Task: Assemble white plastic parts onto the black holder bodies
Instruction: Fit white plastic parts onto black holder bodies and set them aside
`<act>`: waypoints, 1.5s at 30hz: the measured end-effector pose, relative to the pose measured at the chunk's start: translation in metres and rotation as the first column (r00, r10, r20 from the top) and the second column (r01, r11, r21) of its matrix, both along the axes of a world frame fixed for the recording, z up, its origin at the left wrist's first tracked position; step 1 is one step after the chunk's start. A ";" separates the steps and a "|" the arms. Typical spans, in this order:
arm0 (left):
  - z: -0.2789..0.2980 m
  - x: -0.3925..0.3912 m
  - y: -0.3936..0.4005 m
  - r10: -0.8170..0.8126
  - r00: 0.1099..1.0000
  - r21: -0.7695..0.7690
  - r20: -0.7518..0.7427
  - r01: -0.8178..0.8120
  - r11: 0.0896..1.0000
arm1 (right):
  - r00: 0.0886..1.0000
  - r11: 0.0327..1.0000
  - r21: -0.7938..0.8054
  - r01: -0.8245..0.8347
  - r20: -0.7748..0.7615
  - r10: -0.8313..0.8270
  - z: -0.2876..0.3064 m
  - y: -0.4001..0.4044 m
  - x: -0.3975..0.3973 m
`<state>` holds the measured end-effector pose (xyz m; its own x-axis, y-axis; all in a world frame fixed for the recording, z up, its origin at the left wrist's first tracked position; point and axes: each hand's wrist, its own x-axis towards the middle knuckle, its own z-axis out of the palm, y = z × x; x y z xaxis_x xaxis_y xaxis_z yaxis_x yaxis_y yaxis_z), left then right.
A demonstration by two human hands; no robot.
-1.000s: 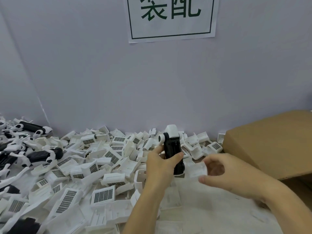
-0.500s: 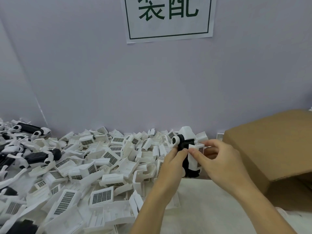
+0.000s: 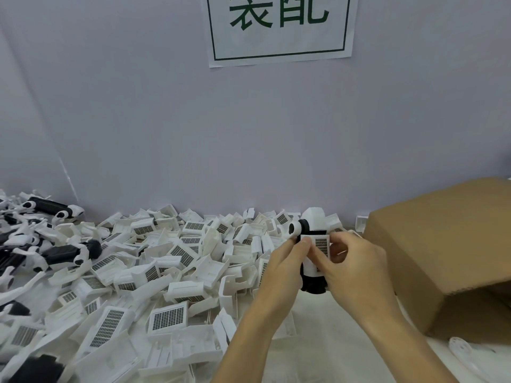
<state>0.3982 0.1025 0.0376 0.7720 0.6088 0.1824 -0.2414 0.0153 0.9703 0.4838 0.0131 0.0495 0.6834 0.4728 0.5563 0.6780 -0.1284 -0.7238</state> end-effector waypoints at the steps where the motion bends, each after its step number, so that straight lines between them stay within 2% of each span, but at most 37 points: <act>1: 0.000 0.000 0.000 0.007 1.000 -0.002 0.002 -0.007 1.000 | 1.000 1.000 -0.013 -0.021 0.017 0.021 0.000 0.000 0.002; 5: 0.001 0.003 0.002 0.051 0.999 -0.069 0.016 -0.050 0.996 | 0.984 0.987 -0.043 -0.155 0.083 0.159 0.000 -0.002 0.006; 7: -0.001 0.004 0.004 0.090 0.996 -0.052 -0.001 -0.090 0.995 | 0.985 0.984 -0.044 -0.174 -0.005 0.174 0.000 -0.003 0.007; 9: -0.002 0.005 0.004 0.120 0.993 -0.054 0.003 -0.120 0.991 | 0.962 0.975 -0.035 -0.221 -0.170 0.213 -0.001 -0.003 0.007; 11: -0.003 0.006 0.004 0.126 0.992 -0.065 0.012 -0.125 0.990 | 0.891 0.952 0.021 -0.304 -0.348 0.292 -0.001 -0.002 0.005; 13: -0.002 0.006 0.003 0.121 0.993 -0.053 0.014 -0.120 0.991 | 0.825 0.935 0.072 -0.346 -0.451 0.340 0.000 -0.002 0.002; 16: -0.001 0.005 0.002 0.106 0.994 -0.016 0.012 -0.106 0.994 | 0.753 0.921 0.129 -0.368 -0.539 0.377 0.003 0.000 -0.003; 20: -0.002 0.006 0.000 0.069 0.998 -0.006 0.003 -0.069 0.998 | 0.617 0.891 0.296 -0.344 -0.644 0.452 0.003 0.004 -0.005; 23: -0.003 0.007 0.001 0.082 0.997 -0.016 0.005 -0.082 0.996 | 0.568 0.873 0.379 -0.306 -0.663 0.487 0.001 0.006 -0.006; 27: -0.004 0.008 0.003 0.096 0.995 0.009 -0.010 -0.096 0.995 | 0.580 0.867 0.411 -0.280 -0.647 0.495 0.000 0.007 -0.008; 32: -0.002 0.008 -0.002 0.117 0.986 0.102 -0.117 -0.105 0.989 | 0.677 0.906 0.348 -0.240 -0.609 0.413 -0.003 0.004 -0.007; 36: 0.001 0.007 -0.004 0.151 0.981 0.133 -0.123 -0.134 0.982 | 0.713 0.922 0.329 -0.203 -0.596 0.370 -0.006 0.005 -0.005; 40: 0.001 0.009 -0.002 0.171 0.972 0.085 -0.163 -0.159 0.984 | 0.706 0.926 0.306 -0.221 -0.605 0.369 -0.008 0.007 -0.007; 45: 0.000 0.008 0.001 0.071 0.984 -0.039 -0.161 -0.078 0.996 | 0.657 0.918 0.299 -0.259 -0.642 0.395 -0.011 0.008 -0.003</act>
